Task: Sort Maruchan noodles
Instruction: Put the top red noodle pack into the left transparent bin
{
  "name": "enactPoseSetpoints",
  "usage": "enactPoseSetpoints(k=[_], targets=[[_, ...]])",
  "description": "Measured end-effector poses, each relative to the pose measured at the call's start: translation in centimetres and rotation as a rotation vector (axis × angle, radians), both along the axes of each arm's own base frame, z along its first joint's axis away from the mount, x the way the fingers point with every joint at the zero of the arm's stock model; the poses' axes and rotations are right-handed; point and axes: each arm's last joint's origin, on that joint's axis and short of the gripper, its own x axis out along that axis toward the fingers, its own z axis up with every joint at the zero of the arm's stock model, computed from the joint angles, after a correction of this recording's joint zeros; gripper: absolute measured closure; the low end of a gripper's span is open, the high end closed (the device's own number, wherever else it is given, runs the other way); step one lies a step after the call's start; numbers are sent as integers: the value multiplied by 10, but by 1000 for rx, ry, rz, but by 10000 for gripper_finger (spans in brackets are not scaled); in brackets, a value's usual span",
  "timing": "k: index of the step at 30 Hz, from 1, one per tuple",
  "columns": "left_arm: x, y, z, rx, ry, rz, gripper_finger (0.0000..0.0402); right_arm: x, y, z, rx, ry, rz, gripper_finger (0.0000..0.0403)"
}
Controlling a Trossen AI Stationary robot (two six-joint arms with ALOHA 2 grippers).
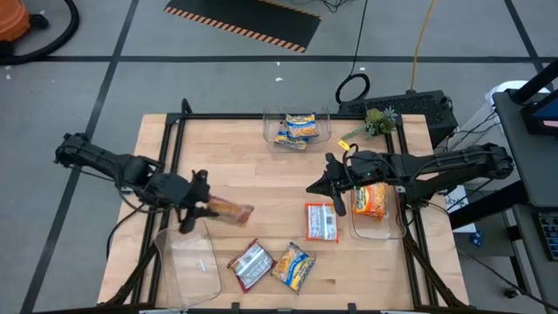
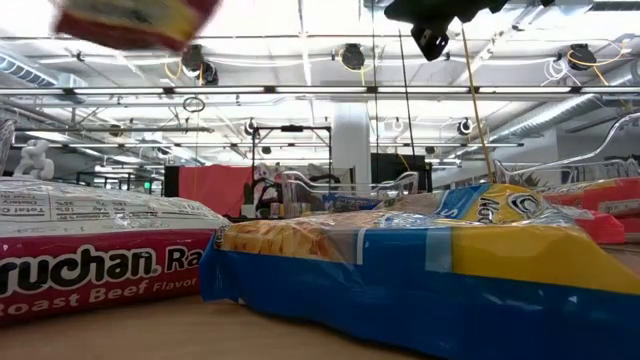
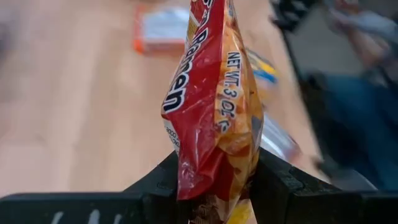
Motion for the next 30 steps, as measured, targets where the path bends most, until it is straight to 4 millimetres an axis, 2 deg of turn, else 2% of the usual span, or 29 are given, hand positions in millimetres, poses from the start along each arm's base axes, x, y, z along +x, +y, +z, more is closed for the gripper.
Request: enactPoseSetpoints(k=[4,9,14,19,25,30], targets=[[-7,-9,9,-119,54,-109,277,1,0,-2,7,11,-3,403],[-19,-20,4,-233,203,-240,277,6,0,-8,7,39,-4,403],[-37,-28,-5,-202,386,-306,277,9,1,-11,7,47,-4,403],[-48,-35,-9,-199,469,-326,277,9,1,-11,7,45,-3,403],[-53,-44,-11,-223,525,-314,277,9,1,-11,7,40,-3,403],[-45,-57,-21,-242,647,-306,277,9,1,-11,8,41,-2,403]])
